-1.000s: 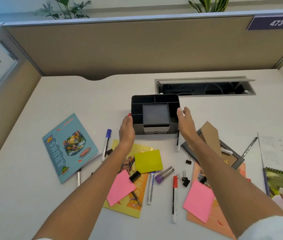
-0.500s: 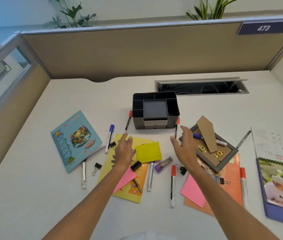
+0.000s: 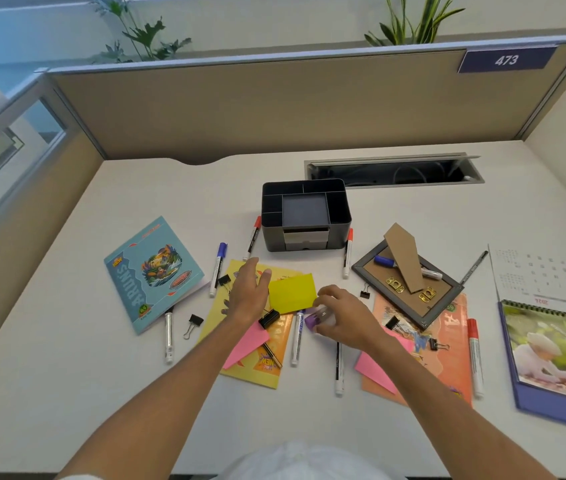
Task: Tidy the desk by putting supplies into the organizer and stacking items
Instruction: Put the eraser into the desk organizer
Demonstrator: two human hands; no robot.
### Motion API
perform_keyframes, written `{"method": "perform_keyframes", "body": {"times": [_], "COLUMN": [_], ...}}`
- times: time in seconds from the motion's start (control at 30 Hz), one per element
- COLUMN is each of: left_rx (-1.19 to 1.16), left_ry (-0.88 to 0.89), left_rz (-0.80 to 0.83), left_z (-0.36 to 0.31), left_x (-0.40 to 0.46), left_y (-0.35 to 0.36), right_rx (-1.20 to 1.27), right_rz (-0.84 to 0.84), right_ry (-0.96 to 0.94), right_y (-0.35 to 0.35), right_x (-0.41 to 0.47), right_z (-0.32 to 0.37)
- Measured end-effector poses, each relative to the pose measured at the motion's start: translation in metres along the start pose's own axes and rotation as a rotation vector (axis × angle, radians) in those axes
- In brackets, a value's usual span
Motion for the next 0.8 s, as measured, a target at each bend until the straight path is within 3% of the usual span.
{"method": "perform_keyframes", "body": {"times": [0.33,0.57,0.8], "left_rx": [0.105,0.076,0.068], "left_ry": [0.022,0.006,-0.003], "left_rz": [0.086,0.055,0.005], "left_z": [0.014,0.020,0.018], "left_x": [0.005,0.011,0.019], "left_y": [0.008,0.007,0.002], "right_rx": [-0.079,-0.154,-0.049], "right_rz": [-0.037,-0.055,-0.022], "right_ry": [-0.051,-0.109,-0.104], "right_y": [0.005,0.002,-0.018], "right_x": [0.004,0.008,0.012], "right_z": [0.004,0.000,0.001]}}
Point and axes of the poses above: each hand's wrist, its own x-axis towards the middle knuckle, its own y-axis out of the palm, z = x × y, the point moved 5 cm from there along x, towards the middle knuckle, and after that the axes turned 10 degrees about z, right-handed, at the moved point
